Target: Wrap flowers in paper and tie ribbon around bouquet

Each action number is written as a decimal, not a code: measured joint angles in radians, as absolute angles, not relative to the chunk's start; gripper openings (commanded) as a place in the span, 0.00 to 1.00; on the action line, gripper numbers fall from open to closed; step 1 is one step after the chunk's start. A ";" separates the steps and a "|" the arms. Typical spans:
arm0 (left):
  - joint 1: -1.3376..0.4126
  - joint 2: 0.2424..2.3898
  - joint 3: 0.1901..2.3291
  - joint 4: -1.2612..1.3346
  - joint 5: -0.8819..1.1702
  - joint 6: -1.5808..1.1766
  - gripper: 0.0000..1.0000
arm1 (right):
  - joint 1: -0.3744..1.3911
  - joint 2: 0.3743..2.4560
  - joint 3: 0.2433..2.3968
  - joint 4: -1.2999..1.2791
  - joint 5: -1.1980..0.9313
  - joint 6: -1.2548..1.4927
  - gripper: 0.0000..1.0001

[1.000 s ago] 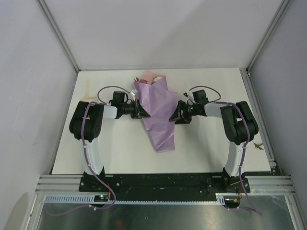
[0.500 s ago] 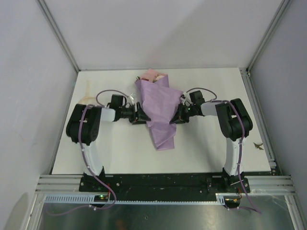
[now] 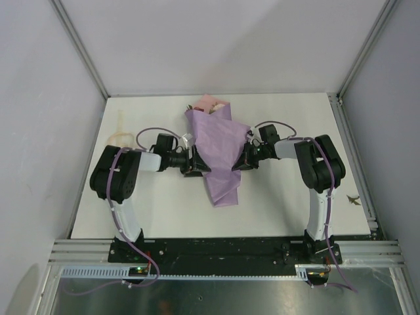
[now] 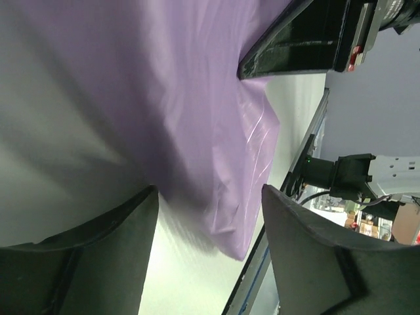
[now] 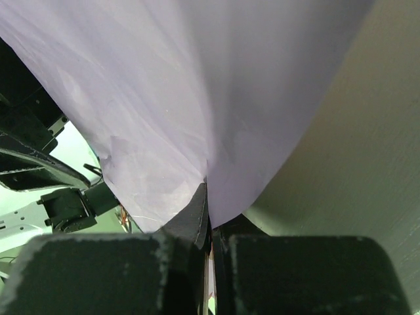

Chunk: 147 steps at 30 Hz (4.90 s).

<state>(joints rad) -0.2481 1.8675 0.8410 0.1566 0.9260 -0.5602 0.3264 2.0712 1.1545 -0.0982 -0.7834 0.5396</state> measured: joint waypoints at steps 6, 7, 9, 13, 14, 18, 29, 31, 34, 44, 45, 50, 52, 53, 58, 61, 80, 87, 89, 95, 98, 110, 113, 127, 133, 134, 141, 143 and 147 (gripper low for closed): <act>-0.286 1.912 0.870 0.212 0.910 -0.615 0.27 | 0.329 2.071 1.156 -0.113 -0.785 0.537 0.00; -0.282 1.913 0.870 0.214 0.906 -0.622 0.23 | 0.329 2.071 1.157 -0.120 -0.786 0.537 0.00; -0.259 1.913 0.869 0.220 0.896 -0.628 0.34 | 0.331 2.071 1.157 -0.132 -0.791 0.534 0.00; -0.177 1.911 0.868 0.227 0.894 -0.629 0.73 | 0.337 2.071 1.157 -0.154 -0.803 0.527 0.00; -0.150 1.904 0.865 0.227 0.895 -0.620 0.80 | 0.339 2.071 1.157 -0.156 -0.805 0.527 0.00; -0.109 1.786 0.780 0.225 0.902 -0.620 0.88 | 0.339 2.071 1.157 -0.158 -0.806 0.530 0.00; -0.260 1.789 0.678 0.215 0.962 -0.596 0.33 | 0.339 2.071 1.150 -0.151 -0.810 0.542 0.00; -0.270 1.826 0.702 0.220 0.960 -0.588 0.20 | 0.339 2.071 1.149 -0.150 -0.811 0.542 0.00; -0.267 1.858 0.711 0.220 0.960 -0.567 0.43 | 0.339 2.071 1.148 -0.148 -0.812 0.543 0.00; -0.113 1.570 0.684 -0.049 0.994 -0.370 0.57 | 0.340 2.071 1.145 -0.146 -0.820 0.538 0.00; -0.125 1.531 0.688 -0.067 0.992 -0.363 0.54 | 0.341 2.071 1.145 -0.146 -0.820 0.537 0.00; -0.323 1.462 0.727 -0.004 0.994 -0.389 0.35 | 0.346 2.071 1.145 -0.150 -0.827 0.521 0.00; -0.389 1.517 0.739 0.043 0.995 -0.416 0.31 | 0.347 2.071 1.145 -0.152 -0.829 0.518 0.00; -0.418 1.562 0.747 0.067 0.993 -0.431 0.29 | 0.347 2.071 1.145 -0.152 -0.829 0.517 0.00; -0.478 1.787 0.749 0.136 0.970 -0.489 0.20 | 0.347 2.071 1.145 -0.153 -0.837 0.511 0.00; -0.480 1.882 0.742 0.158 0.979 -0.501 0.16 | 0.342 2.071 1.145 -0.161 -0.843 0.502 0.09; -0.474 1.972 0.757 0.224 1.082 -0.532 0.18 | 0.306 1.658 1.102 -0.253 -0.961 0.457 0.46; -0.470 1.966 0.754 0.224 1.080 -0.532 0.20 | 0.477 1.777 1.018 -0.172 -0.953 0.504 0.31; -0.469 1.961 0.752 0.224 1.077 -0.533 0.23 | 0.484 1.842 1.006 -0.169 -0.935 0.501 0.28; -0.463 1.927 0.731 0.228 1.058 -0.542 0.32 | 0.494 1.950 0.999 -0.226 -0.839 0.427 0.25; -0.434 1.906 0.718 0.230 1.051 -0.556 0.36 | 0.524 1.943 1.025 -0.257 -0.794 0.374 0.25; -0.199 1.987 0.881 0.241 0.976 -0.621 0.43 | 0.562 1.968 1.108 -0.369 -0.743 0.264 0.21; -0.167 2.038 0.965 0.244 0.954 -0.632 0.44 | 0.561 1.976 1.122 -0.389 -0.746 0.252 0.21; -0.155 1.980 0.853 0.310 0.945 -0.644 0.40 | 0.503 2.009 1.153 -0.460 -0.791 0.223 0.21; -0.209 1.840 0.652 0.294 0.973 -0.625 0.40 | 0.495 2.019 1.161 -0.477 -0.803 0.223 0.21; -0.215 1.823 0.638 0.281 0.976 -0.620 0.40 | 0.494 2.020 1.161 -0.479 -0.805 0.223 0.21; -0.277 1.686 0.641 0.245 0.980 -0.616 0.34 | 0.491 2.022 1.162 -0.486 -0.810 0.223 0.21; -0.301 1.666 0.660 0.250 0.981 -0.619 0.33 | 0.490 2.023 1.164 -0.490 -0.810 0.222 0.21; -0.293 1.692 0.698 0.254 0.981 -0.622 0.33 | 0.489 2.024 1.168 -0.497 -0.809 0.208 0.21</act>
<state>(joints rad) -0.2932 1.6920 0.6979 0.2539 0.9813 -0.6220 0.4892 2.0235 1.1675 -0.4969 -0.8089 0.2085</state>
